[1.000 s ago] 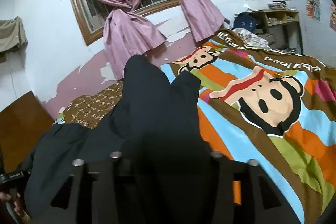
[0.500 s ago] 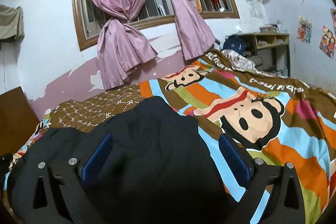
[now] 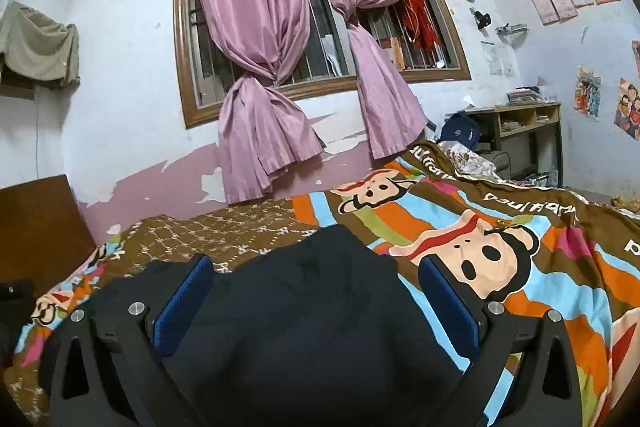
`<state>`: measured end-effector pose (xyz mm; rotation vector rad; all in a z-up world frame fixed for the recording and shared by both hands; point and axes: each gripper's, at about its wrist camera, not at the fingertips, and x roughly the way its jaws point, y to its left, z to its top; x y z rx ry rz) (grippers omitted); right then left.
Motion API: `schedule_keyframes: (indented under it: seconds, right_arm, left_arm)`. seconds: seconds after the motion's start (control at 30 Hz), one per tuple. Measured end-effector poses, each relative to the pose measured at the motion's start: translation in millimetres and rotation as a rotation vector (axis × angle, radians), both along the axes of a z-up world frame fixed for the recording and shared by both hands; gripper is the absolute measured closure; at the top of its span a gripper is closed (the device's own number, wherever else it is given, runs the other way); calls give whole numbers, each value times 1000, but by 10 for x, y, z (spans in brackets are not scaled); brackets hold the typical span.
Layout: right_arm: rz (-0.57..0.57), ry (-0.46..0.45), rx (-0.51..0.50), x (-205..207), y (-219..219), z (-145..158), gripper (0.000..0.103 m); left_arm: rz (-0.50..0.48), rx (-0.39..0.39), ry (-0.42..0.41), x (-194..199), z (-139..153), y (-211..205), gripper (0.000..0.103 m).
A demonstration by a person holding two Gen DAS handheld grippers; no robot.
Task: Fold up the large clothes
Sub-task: 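Lower the jacket bundle onto the bedspread with both tools, then open both tools and pull them back from the folded black jacket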
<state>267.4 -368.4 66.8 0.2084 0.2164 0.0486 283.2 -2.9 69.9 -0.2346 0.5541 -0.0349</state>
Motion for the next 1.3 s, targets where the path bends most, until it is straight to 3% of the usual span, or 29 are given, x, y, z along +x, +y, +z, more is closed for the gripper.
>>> schedule_keyframes:
  seconds: [0.57,0.87,1.3]
  right_arm:
    - [98,-76,-51,-971,416,612,0]
    - [143,-94,-103,-1436,648,845,0]
    - [147,-117,-145,-1872,857,889,0]
  left_arm:
    - [-127,42,-196,-855,715,-179,2]
    - [-146,40,-229,-1337,785,-83,2]
    - [-170,64,-217,-1763,790,-51,2]
